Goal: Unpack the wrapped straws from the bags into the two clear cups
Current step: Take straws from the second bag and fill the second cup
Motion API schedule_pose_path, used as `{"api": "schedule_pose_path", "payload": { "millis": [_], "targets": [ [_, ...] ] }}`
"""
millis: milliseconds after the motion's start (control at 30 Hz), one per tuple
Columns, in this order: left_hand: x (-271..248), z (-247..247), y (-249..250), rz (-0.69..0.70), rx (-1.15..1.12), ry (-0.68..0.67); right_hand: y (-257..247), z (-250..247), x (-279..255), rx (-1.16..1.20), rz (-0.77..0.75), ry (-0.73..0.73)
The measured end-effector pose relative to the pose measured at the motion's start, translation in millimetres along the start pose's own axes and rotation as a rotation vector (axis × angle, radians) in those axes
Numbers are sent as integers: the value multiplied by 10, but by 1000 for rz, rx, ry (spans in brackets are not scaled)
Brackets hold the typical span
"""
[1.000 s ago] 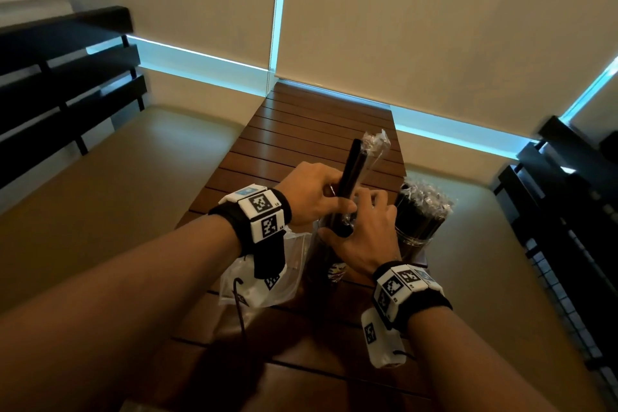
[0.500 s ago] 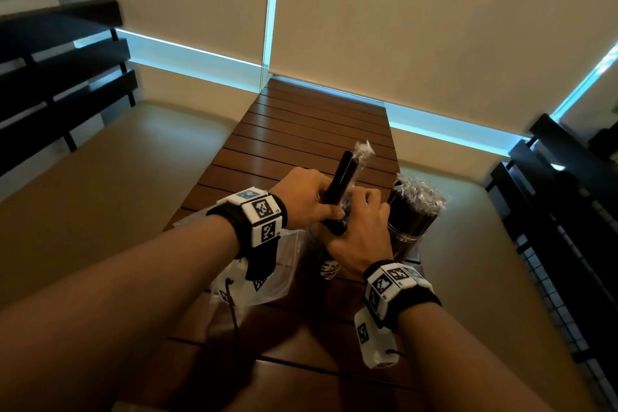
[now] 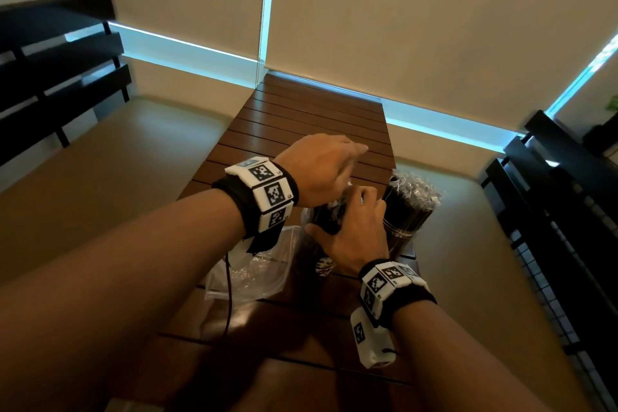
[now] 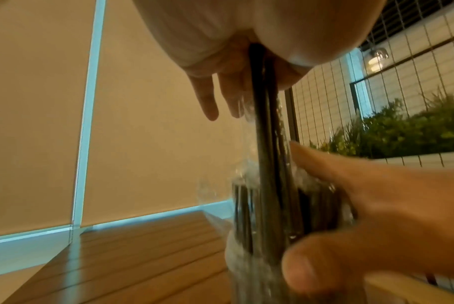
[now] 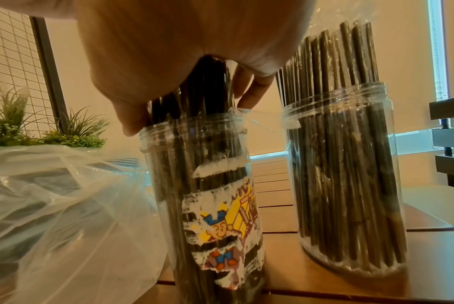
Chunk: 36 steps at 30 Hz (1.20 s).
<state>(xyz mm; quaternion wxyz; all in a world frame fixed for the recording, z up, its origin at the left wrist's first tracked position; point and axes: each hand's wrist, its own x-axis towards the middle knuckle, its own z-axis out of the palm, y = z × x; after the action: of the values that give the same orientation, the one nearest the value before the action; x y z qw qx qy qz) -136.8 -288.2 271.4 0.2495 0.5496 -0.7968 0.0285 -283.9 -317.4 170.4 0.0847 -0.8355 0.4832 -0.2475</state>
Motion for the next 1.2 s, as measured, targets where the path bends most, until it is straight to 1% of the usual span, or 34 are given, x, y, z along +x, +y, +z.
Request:
{"api": "schedule_pose_path", "payload": {
  "millis": [33,100,233,300,367,400,500,600,633,667,733,767,800,833,867,900,933,967,1000,1067,1100,1133,1200],
  "targets": [
    [-34,32,-16,2,16,-25,2,1,3,-4,-3,0],
    [-142,181,-9,-21,53,-122,17,9,-6,0,-23,7],
    [-289,512,-14,-100,32,-269,46,28,-18,-5,-67,32],
    [-249,514,-48,-121,76,-305,59,47,-6,-20,-81,34],
    [-224,483,-62,-129,102,-346,75,82,15,-13,-63,27],
    [-225,480,-68,-140,93,-360,78,88,24,-11,-52,20],
    [-297,559,-70,-177,58,-388,72,77,21,-56,-84,10],
    [-355,655,-58,-176,108,-382,117,18,8,112,-49,11],
    [-352,663,-59,-179,125,-395,137,-7,8,133,-45,-9],
    [-346,655,-54,-191,136,-422,154,-25,5,126,-44,-37],
    [-313,598,-47,-235,98,-462,138,-86,21,20,-59,-66],
    [-291,548,-43,-271,21,-438,115,-123,38,-48,-72,-65],
    [-261,496,-51,-319,-82,-364,81,-169,53,-91,-87,-55],
    [-228,438,-74,-381,-191,-248,45,-211,78,-98,-109,-38],
    [-206,379,-119,-456,-297,-120,5,-246,102,-77,-138,-15],
    [-197,324,-184,-543,-387,-26,-37,-270,137,-40,-161,20],
    [-202,276,-257,-629,-444,-2,-75,-278,191,3,-164,57],
    [-224,254,-326,-692,-457,-58,-114,-270,251,39,-146,79],
    [-260,251,-371,-708,-435,-179,-158,-250,311,50,-114,64],
    [-331,301,-361,-634,-358,-456,-220,-167,418,-11,-45,-74],
    [-356,333,-319,-597,-323,-533,-234,-120,455,-49,-13,-153],
    [-365,373,-292,-576,-306,-555,-242,-91,480,-73,13,-204],
    [-357,451,-283,-558,-300,-520,-263,-67,508,-72,42,-228]
  ]
}}
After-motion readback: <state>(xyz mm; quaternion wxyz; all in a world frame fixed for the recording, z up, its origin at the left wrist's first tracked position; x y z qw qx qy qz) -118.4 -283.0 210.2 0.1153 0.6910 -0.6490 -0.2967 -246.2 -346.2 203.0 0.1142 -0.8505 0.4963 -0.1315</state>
